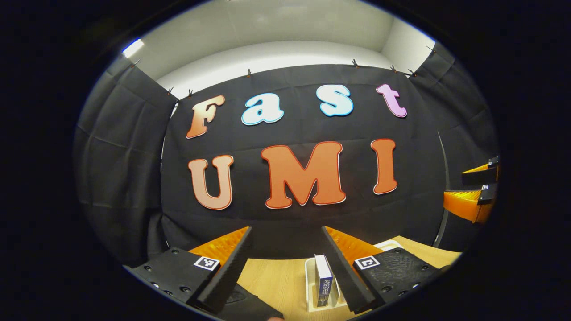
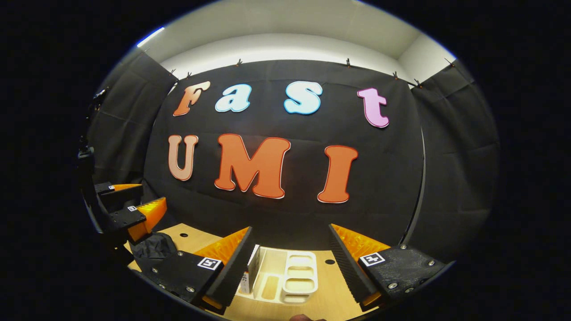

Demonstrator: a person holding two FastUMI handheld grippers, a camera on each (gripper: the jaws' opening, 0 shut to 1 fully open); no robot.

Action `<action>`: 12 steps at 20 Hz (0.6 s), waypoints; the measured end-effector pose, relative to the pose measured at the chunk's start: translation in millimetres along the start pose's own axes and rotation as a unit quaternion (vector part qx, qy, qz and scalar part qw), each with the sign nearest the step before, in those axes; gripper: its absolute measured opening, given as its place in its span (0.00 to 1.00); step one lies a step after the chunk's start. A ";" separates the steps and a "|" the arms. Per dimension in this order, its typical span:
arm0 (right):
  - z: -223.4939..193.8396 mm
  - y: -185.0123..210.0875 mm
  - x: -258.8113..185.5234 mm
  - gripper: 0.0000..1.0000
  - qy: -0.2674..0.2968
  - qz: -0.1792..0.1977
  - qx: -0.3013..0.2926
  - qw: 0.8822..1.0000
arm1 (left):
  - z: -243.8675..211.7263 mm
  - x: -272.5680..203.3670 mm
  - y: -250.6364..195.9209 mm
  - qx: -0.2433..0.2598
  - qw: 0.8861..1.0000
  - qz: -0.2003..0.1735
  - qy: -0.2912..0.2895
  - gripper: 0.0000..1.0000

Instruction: Open the schoolbag, grab two books from the bookshelf and put them into the schoolbag.

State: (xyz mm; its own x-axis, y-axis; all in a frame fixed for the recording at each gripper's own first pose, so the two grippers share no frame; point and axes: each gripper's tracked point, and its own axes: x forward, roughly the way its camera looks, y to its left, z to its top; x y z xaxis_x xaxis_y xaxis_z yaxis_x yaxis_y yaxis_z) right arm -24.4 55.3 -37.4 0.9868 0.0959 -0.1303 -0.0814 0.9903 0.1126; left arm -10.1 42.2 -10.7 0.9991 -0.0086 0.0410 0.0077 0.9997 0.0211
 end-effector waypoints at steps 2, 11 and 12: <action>-7.1 3.9 6.4 0.96 0.006 0.005 0.000 1.000 | -8.8 3.8 12.1 0.028 1.000 0.011 0.001 0.96; -32.2 -7.2 29.9 0.97 0.019 0.012 0.000 1.000 | -126.6 -5.7 36.6 0.175 0.978 0.014 0.111 0.96; -34.6 -9.3 33.5 0.97 0.021 0.012 -0.001 1.000 | -141.1 -7.5 38.9 0.194 0.973 0.013 0.126 0.96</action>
